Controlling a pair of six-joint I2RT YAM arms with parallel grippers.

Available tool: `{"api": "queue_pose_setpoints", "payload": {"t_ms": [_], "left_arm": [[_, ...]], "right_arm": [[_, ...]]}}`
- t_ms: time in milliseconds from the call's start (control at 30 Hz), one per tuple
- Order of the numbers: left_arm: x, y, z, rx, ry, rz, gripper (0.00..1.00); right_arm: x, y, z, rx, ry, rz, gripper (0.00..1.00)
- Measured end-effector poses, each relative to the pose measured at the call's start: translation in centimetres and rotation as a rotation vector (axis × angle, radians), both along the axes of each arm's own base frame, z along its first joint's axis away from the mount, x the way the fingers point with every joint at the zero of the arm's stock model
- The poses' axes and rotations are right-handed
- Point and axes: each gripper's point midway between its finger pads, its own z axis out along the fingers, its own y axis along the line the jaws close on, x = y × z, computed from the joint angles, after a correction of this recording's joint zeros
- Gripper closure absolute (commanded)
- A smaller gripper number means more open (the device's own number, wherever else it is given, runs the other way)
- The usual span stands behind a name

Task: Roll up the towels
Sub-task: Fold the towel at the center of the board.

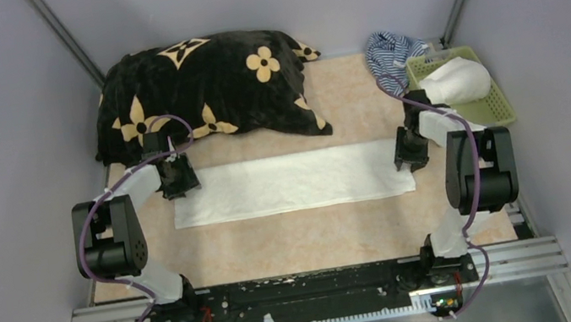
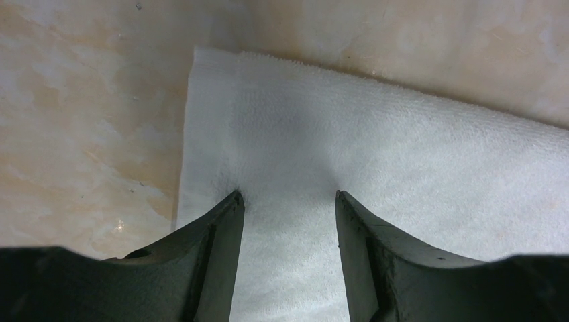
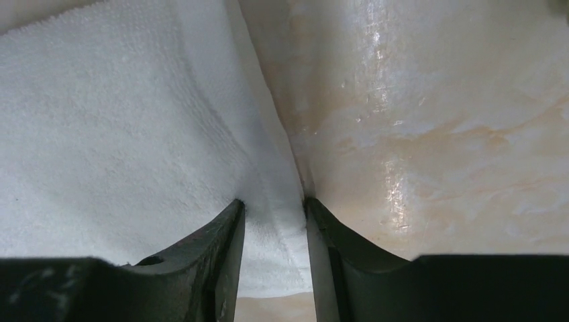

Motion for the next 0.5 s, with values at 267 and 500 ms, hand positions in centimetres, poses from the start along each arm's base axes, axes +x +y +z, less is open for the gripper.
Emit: {"api": "queue_pose_setpoints", "payload": {"t_ms": [267, 500], "left_arm": [[0.02, -0.12, 0.02, -0.006, -0.001, -0.003, 0.41], [0.03, -0.24, 0.03, -0.012, -0.002, -0.006, 0.4]], "right_arm": [[-0.23, 0.54, -0.45, 0.03, 0.027, -0.003, 1.0], [0.08, 0.84, 0.13, 0.014, 0.014, 0.014, 1.0]]}}
